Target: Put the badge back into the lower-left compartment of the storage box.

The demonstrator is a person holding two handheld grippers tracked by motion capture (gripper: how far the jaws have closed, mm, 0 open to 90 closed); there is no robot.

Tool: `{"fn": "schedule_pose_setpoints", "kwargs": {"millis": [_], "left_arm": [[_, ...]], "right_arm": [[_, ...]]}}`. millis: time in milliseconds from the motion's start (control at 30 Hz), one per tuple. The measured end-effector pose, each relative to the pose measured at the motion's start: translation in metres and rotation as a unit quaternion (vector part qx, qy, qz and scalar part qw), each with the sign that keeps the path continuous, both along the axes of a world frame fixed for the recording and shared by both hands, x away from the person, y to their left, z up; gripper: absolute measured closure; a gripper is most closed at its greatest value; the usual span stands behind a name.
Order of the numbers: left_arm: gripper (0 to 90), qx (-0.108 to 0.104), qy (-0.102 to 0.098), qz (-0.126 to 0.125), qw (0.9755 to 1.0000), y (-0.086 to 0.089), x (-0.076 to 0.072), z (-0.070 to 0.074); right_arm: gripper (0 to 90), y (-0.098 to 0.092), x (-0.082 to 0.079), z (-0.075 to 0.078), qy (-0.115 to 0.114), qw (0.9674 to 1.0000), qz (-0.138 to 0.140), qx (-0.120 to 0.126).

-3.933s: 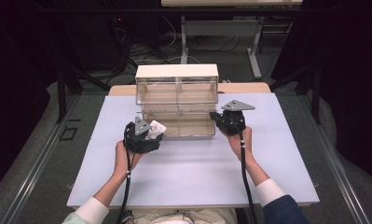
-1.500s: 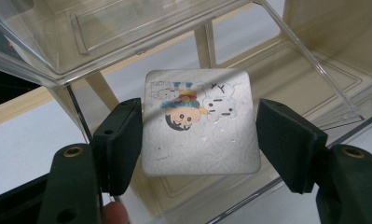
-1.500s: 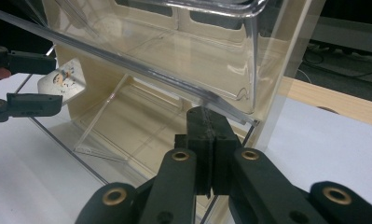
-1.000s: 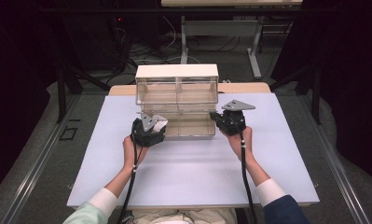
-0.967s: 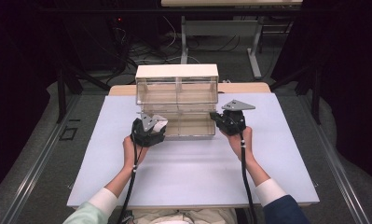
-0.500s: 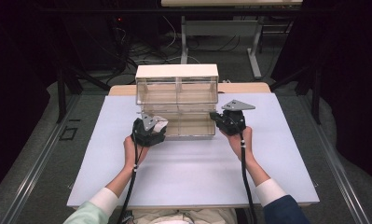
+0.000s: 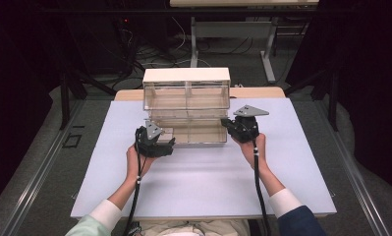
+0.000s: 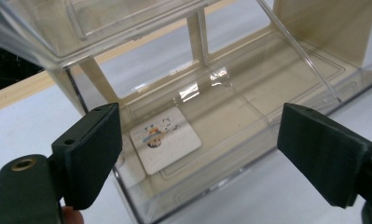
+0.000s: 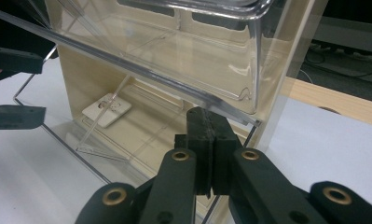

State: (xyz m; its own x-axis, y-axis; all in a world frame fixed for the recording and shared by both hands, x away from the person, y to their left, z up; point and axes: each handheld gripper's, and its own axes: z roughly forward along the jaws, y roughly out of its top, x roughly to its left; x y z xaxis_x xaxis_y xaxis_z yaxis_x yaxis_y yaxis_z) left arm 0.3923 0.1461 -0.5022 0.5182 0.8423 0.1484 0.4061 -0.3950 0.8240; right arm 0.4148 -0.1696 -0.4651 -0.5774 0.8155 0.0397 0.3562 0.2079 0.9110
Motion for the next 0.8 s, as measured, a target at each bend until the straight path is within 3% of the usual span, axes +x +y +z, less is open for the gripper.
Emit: {"fn": "schedule_pose_setpoints", "kwargs": {"millis": [400, 667, 800], "left_arm": [[6.8, 0.006, 0.018, -0.014, 0.9997, 0.013, -0.017, 0.005], [3.0, 0.027, 0.030, -0.028, 0.9988, 0.017, -0.032, 0.001], [2.5, 0.026, 0.032, -0.027, 0.9988, 0.022, -0.039, 0.001]], "right_arm": [[90.0, 0.000, 0.000, 0.000, 0.000, 1.0000, -0.001, 0.001], [90.0, 0.001, 0.000, 0.000, 0.002, 1.0000, 0.000, 0.001], [90.0, 0.001, 0.000, 0.000, 0.001, 1.0000, -0.001, 0.000]]}}
